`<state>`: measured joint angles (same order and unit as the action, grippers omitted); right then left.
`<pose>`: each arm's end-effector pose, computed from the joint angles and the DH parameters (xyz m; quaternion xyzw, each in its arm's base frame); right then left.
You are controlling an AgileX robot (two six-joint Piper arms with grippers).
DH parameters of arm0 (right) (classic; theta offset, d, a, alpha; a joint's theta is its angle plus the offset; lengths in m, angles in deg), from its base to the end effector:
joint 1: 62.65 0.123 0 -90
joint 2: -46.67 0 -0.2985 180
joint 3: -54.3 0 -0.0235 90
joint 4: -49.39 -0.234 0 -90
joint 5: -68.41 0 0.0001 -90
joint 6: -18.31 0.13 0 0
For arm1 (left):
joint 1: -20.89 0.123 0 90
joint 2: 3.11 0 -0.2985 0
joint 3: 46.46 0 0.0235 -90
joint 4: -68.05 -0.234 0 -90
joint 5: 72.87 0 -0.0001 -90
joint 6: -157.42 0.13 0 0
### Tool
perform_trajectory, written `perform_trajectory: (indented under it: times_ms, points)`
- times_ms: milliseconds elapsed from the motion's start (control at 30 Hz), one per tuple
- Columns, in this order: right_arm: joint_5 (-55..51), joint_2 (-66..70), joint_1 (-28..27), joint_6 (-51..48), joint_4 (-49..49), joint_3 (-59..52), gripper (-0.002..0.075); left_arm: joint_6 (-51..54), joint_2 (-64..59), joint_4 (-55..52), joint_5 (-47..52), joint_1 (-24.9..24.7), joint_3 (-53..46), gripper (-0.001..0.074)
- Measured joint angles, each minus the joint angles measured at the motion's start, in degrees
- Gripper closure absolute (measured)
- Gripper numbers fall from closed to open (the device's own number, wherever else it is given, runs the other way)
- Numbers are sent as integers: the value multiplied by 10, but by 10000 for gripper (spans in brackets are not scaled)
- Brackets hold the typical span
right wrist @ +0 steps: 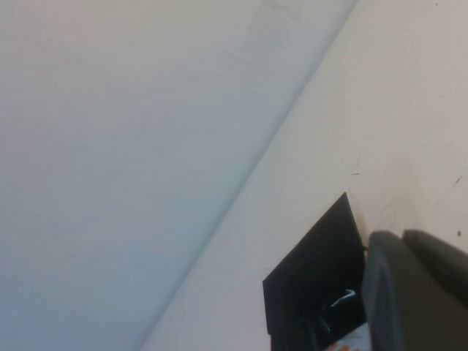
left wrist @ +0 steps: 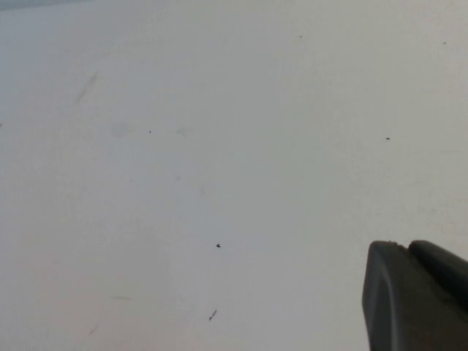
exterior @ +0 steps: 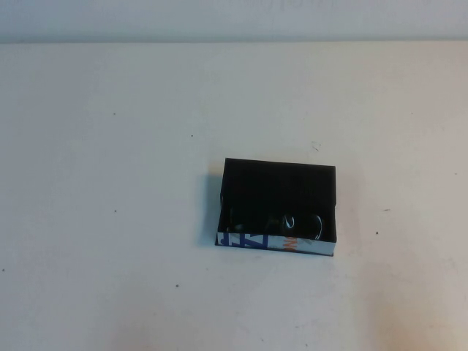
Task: Take glasses out of glasses case
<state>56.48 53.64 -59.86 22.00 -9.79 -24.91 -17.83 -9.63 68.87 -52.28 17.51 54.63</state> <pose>0.0622 0.0262 0.1929 0.3032 0.6545 0.4253 0.5467 0.0596 -0.0042 0.1630 0.0528 0.7970 0.0012 0.6017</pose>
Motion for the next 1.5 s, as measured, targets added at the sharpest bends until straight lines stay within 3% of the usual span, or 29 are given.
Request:
perform_trajectory:
  times_ms: [133,300,533,800,933,1200,1500]
  points:
    - [-64,0,0,-110,10,12,744,0,0,0,0,0,0,740]
    - [-179,39,0,-230,59,115,744,0,0,0,0,0,0,740]
    - [-298,257,0,-277,156,329,744,0,0,0,0,0,0,740]
    - [-419,503,6,-395,176,564,744,0,0,0,0,0,0,740]
    - [-478,614,45,-401,206,632,744,0,0,0,0,0,0,740]
    - [-507,773,145,-456,382,726,744,0,0,0,0,0,0,740]
    - [-535,917,205,-541,450,792,744,0,0,0,0,0,0,740]
